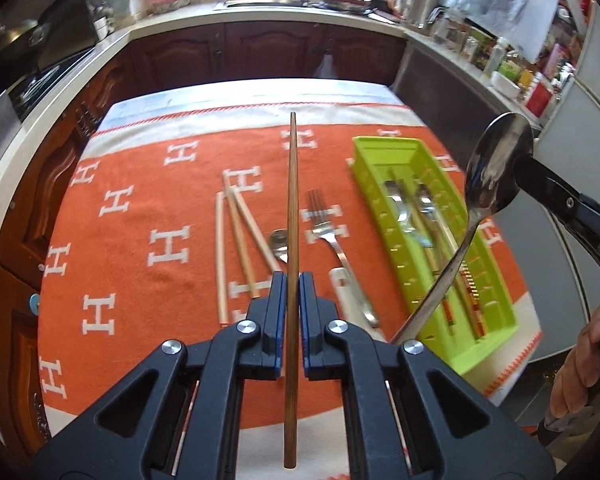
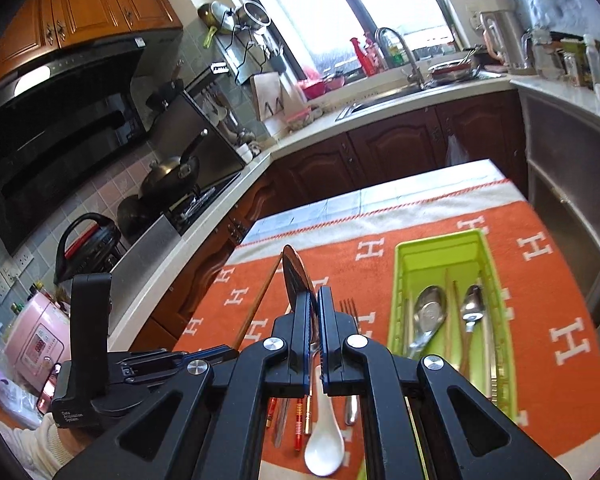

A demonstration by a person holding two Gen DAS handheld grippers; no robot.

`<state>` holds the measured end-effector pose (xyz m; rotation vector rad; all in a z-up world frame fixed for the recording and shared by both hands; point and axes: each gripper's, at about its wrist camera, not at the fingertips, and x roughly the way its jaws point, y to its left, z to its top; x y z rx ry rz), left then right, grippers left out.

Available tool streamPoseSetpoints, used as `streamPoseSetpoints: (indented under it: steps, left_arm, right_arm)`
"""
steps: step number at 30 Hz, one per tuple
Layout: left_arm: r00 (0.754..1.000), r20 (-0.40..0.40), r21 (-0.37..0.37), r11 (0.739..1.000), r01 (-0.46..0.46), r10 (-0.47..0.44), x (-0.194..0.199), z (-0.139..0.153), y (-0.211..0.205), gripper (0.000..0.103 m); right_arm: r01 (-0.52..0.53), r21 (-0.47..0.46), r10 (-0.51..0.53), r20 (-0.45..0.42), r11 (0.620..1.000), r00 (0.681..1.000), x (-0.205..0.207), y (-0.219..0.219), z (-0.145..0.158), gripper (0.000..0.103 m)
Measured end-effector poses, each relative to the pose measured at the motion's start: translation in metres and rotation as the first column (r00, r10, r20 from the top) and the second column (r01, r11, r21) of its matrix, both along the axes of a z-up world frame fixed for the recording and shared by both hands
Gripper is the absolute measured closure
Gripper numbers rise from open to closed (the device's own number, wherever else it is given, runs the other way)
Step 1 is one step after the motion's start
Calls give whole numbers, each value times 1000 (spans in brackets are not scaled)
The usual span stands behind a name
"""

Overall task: Organize utensils
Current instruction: 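Carry the chopstick and spoon into the green tray and open both tools, then move both open tools back over the remaining utensils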

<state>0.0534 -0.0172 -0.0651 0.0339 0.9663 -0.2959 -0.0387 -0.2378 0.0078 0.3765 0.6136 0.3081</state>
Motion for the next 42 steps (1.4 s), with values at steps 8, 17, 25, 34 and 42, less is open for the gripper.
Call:
streamPoseSetpoints:
  steps: [8,17,25,34,42]
  left_arm:
    - [992,-29,-67,991,119,-121,-11,21,-63,99]
    - [981,-110,-150,978,145,-162,10,2,-123,99]
    - [974,-188,-157,983,95,-124,33,-49,-149,99]
    - [983,-159,-141,987,71,-94,40,-57,-135,99]
    - [985,-161,-113,993,46,-64,45,-51,-110,99]
  right_arm:
    - [152,-46,-151,31,987,988,-53,-67,44,100]
    - [258,-138,-258,17,956,966,-78,-118,47,100]
    - [201,-246,-233,-107,948,967,-43,-123,15,100]
    - [141,-252,-203,-242,957,949,54,-101,-53,100]
    - [101,-232,-172,-309,968,935,117,-71,-87,99]
